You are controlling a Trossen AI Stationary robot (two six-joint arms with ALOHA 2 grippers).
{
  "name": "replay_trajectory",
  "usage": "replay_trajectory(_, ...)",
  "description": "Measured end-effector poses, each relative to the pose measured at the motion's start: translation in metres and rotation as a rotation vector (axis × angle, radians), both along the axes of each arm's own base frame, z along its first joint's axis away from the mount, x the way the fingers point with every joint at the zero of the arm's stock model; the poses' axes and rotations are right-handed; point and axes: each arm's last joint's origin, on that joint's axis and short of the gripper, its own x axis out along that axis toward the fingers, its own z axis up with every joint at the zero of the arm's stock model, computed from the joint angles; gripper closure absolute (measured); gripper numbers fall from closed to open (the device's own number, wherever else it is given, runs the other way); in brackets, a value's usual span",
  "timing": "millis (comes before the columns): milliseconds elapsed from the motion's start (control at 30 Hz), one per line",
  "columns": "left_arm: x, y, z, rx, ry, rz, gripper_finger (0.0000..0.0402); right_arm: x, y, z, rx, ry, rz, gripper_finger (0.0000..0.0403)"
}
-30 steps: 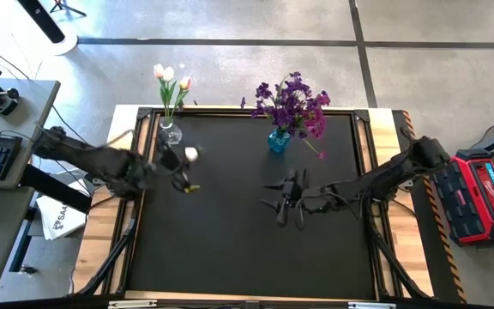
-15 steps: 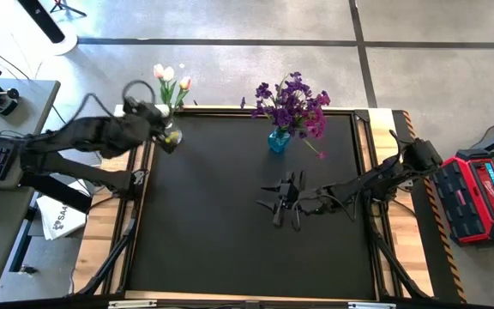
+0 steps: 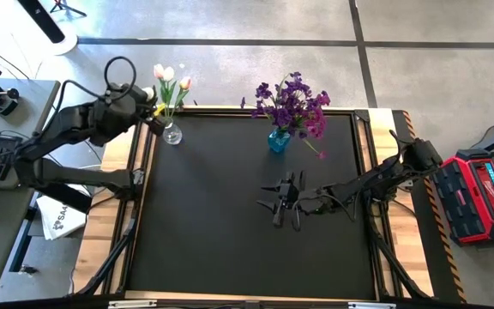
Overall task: Sort flowers into vase by color
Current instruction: Put the white tulip into the transparent vase
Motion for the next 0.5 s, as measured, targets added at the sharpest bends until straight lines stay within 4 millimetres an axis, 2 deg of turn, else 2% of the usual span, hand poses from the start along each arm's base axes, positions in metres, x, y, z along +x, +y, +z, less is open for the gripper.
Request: replay_trajectory(500,0.005,0.036,-0.011,-0.060,0.044,0.136,0.0400,0.000,0.000,0.000,0.004,0.000,0.004,0.0203)
